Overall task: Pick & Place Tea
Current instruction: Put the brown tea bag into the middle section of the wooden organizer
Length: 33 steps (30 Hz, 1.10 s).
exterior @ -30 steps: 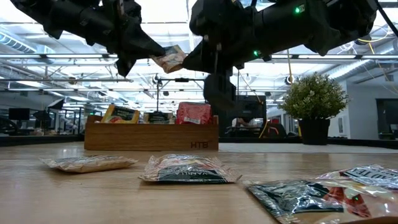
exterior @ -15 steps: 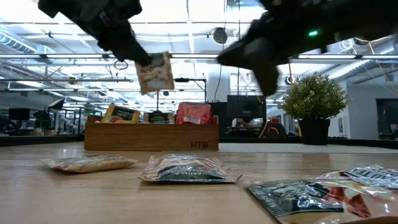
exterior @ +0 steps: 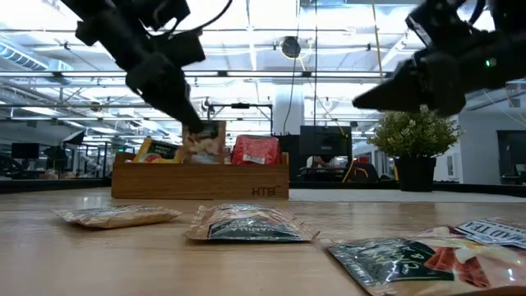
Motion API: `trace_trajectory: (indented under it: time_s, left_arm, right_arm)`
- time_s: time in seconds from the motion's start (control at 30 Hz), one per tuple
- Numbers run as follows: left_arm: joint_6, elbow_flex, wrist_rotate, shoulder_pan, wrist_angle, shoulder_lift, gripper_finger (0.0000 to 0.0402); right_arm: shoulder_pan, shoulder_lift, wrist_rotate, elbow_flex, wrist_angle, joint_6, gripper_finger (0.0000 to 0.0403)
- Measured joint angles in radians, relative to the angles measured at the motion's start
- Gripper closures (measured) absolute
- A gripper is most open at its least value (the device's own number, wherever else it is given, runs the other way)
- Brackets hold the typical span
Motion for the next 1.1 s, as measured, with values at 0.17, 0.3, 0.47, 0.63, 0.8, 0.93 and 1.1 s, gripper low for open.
trace_trajectory:
  time_s: [0.17,0.3,0.47,0.63,0.8,0.93,1.1]
  left_arm:
    - [-0.005,0.0,0.054,0.033,0.026,0.045,0.04]
    - [-0.006,0.0,0.085,0.043,0.052,0.084,0.04]
    - [-0.01,0.0,0.102,0.048,0.08,0.117,0.0389]
    - [-0.056,0.0,0.074,0.047,0.101,0.116,0.0366]
    - [-0.062,0.0,0.033,0.047,0.093,0.101,0.0334]
    - [-0.066,0.0,0.016,0.044,0.091,0.087,0.0309]
    - [-0.065,-0.002,0.015,0.044,0.09,0.064,0.0284]
  right_arm:
    - [0.003,-0.019,-0.001,-0.053,0.002,0.038,0.0403]
    - [0.003,-0.018,0.0,-0.068,0.0,0.041,0.0403]
    - [0.003,-0.018,-0.001,-0.072,-0.001,0.04,0.0403]
    - [0.003,-0.018,-0.01,-0.072,-0.001,0.042,0.0403]
    - [0.003,-0.018,-0.06,-0.072,-0.001,0.045,0.0403]
    - [0.003,-0.018,-0.057,-0.072,-0.002,0.045,0.0403]
    - [0.003,-0.018,-0.054,-0.072,-0.002,0.045,0.0403]
